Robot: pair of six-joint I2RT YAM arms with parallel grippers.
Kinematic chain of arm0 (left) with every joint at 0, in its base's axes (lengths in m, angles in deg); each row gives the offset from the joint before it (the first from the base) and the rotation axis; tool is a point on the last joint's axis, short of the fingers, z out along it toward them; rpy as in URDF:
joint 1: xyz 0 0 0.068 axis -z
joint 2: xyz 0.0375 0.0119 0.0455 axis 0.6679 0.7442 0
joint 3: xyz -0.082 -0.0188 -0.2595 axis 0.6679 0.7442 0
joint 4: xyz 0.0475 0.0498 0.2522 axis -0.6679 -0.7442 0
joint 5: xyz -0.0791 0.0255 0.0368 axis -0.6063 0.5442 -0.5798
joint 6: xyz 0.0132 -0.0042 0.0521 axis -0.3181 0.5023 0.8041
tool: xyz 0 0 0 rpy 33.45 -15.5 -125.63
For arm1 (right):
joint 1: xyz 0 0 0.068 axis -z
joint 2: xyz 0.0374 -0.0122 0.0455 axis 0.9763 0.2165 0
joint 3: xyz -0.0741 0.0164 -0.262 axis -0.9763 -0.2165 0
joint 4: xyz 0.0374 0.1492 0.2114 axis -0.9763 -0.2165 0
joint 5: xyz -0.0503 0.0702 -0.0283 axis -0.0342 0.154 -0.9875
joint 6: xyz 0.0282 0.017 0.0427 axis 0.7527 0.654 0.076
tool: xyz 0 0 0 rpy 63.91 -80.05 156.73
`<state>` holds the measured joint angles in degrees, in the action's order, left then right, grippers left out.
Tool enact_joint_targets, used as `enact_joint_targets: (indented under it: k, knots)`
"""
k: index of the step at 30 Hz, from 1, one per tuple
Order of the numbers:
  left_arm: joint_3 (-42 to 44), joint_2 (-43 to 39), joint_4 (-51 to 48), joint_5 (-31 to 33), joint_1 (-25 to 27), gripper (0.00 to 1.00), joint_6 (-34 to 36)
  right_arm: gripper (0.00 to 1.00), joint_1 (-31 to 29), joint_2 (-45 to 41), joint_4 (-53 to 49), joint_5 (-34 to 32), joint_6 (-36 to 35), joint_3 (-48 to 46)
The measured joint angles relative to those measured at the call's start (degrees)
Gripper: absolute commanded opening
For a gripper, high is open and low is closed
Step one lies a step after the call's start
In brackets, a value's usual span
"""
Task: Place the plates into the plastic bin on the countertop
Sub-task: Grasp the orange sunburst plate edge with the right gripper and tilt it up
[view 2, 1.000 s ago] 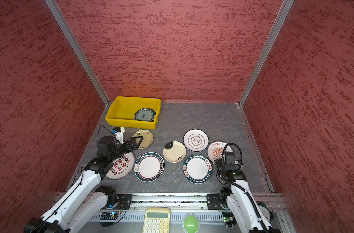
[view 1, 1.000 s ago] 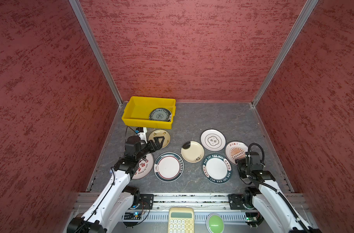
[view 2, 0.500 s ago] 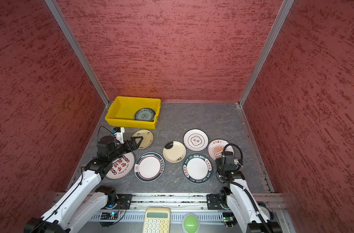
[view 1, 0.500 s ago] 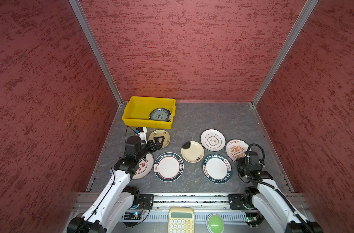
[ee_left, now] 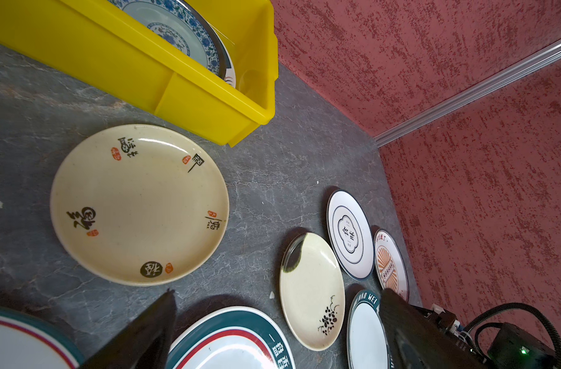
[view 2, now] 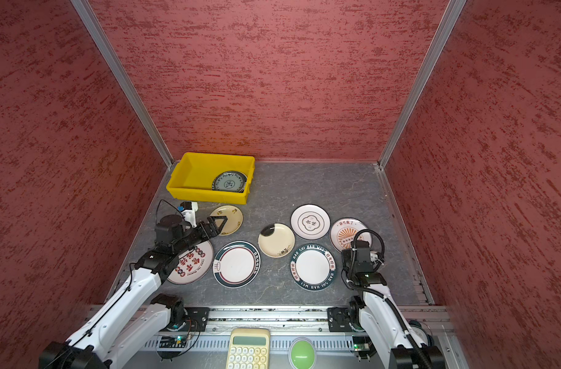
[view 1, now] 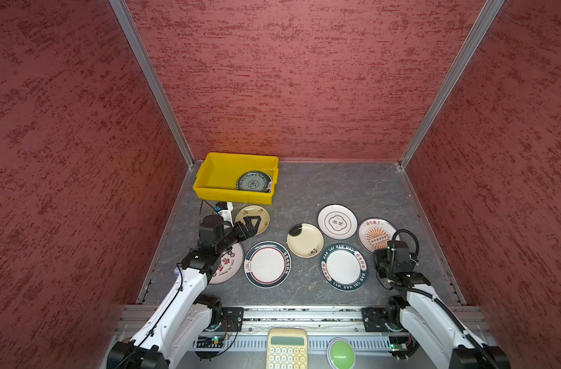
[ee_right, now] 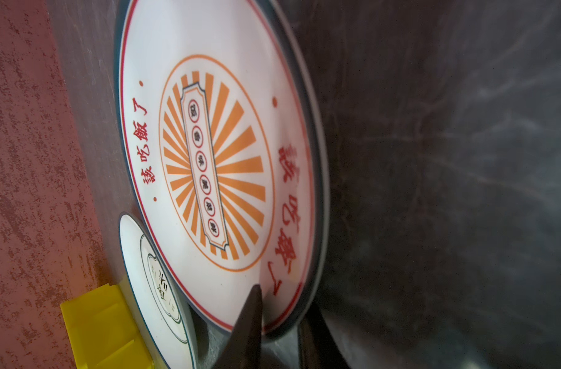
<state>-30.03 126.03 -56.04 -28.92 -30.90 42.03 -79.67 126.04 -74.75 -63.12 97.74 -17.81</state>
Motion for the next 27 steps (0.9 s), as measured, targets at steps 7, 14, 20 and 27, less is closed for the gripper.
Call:
enact_joint_targets:
  k: [7,14,20,27]
  knots:
    - [0.02,0.0,0.02,-0.07,0.0,0.99,-0.63,0.08,0.15,-0.7,2.64,-0.85,1.07,0.04]
    - [0.35,0.0,0.07,-0.57,-0.02,0.99,-1.51,0.03,0.15,-2.21,3.3,-0.68,1.27,0.04]
    - [0.35,0.0,0.15,-1.09,-0.02,0.99,-1.55,0.0,0.15,-6.71,-0.72,-1.38,0.94,0.07]
    - [0.35,0.07,0.42,-1.16,-0.02,0.99,-1.7,0.0,0.15,-12.48,-8.96,-5.11,-2.23,1.66]
